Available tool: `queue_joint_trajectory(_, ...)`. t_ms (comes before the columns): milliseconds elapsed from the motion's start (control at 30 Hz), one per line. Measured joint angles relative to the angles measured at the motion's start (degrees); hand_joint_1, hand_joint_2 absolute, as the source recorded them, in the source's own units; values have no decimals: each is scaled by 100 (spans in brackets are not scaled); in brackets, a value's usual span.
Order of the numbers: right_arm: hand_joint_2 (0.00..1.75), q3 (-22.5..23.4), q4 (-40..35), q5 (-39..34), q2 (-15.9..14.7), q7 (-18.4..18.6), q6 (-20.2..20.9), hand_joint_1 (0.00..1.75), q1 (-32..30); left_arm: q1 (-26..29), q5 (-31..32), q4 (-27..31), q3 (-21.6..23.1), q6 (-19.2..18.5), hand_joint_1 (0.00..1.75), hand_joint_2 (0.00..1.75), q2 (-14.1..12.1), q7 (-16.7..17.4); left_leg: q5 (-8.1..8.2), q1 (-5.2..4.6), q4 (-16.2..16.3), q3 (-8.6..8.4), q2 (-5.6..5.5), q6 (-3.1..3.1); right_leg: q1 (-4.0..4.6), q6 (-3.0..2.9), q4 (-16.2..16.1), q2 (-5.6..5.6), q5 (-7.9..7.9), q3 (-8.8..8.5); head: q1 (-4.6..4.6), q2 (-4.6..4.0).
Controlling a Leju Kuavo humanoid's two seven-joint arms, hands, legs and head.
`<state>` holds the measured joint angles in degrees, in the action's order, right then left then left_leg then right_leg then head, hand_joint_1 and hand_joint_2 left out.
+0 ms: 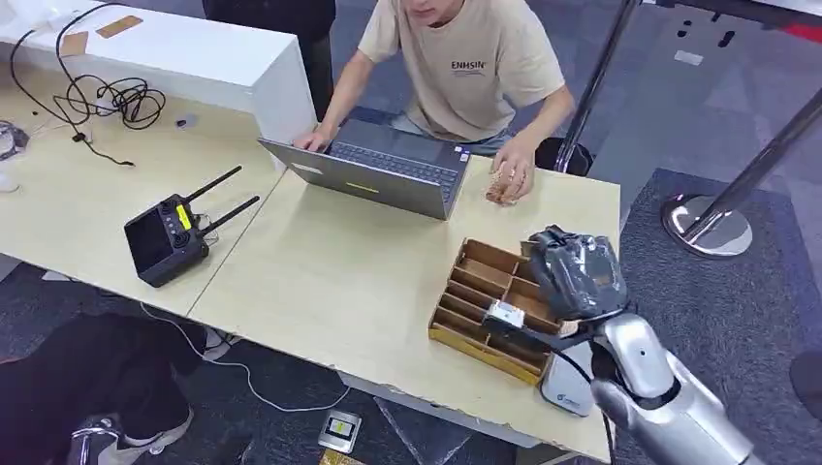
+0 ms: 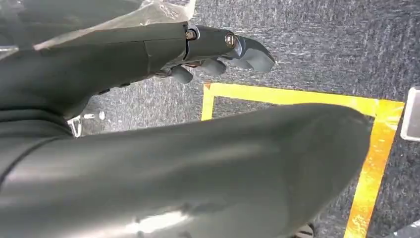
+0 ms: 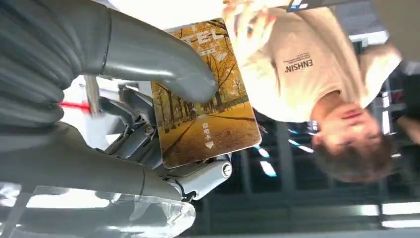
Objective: Pass the card to the sensor for recognition and then transmit it.
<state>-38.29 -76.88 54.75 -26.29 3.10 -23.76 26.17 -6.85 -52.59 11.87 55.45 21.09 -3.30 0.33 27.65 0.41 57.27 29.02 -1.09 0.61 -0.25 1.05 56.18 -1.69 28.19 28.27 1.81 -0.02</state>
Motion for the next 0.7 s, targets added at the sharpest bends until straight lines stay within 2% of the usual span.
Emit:
queue_joint_trajectory(67, 175, 174, -220, -413, -9, 37, 13, 175, -146, -1, -28, 0, 4, 9, 0, 0, 0, 0, 0, 0, 0, 0, 0, 0, 0, 0, 0, 0, 0, 0, -2, 0)
queue_joint_trajectory(167, 175, 538, -643, -1448, -15, 9, 162, 175, -452, 4, -116, 0, 11, 59, 0, 0, 0, -48, 0, 0, 0, 0, -1, 0, 0, 0, -1, 0, 0, 0, -2, 0)
queue_joint_trajectory(367, 175, 1450, -1597, -3683, -238, -365, 909, 175, -1205, 17, -265, -4, 9, 120, 0, 0, 4, -96, 1, -1, 1, -2, -1, 0, -1, 0, -2, 0, 0, 1, -2, 0)
queue_joint_trajectory(500, 175, 2066, -2155, -4428, -440, -420, 1310, 175, -1708, 38, -330, -11, 9, 151, 0, 0, 2, -92, 1, -2, 1, -1, -2, -1, -2, 0, -3, 0, 0, 1, -2, 0)
queue_joint_trajectory(700, 175, 2856, -2784, -4709, -690, -299, 1681, 175, -2311, 41, -398, -17, -4, 190, 0, 0, 4, -96, 1, -1, 1, -4, -1, -1, -2, 0, -3, 1, 0, 1, -2, 0)
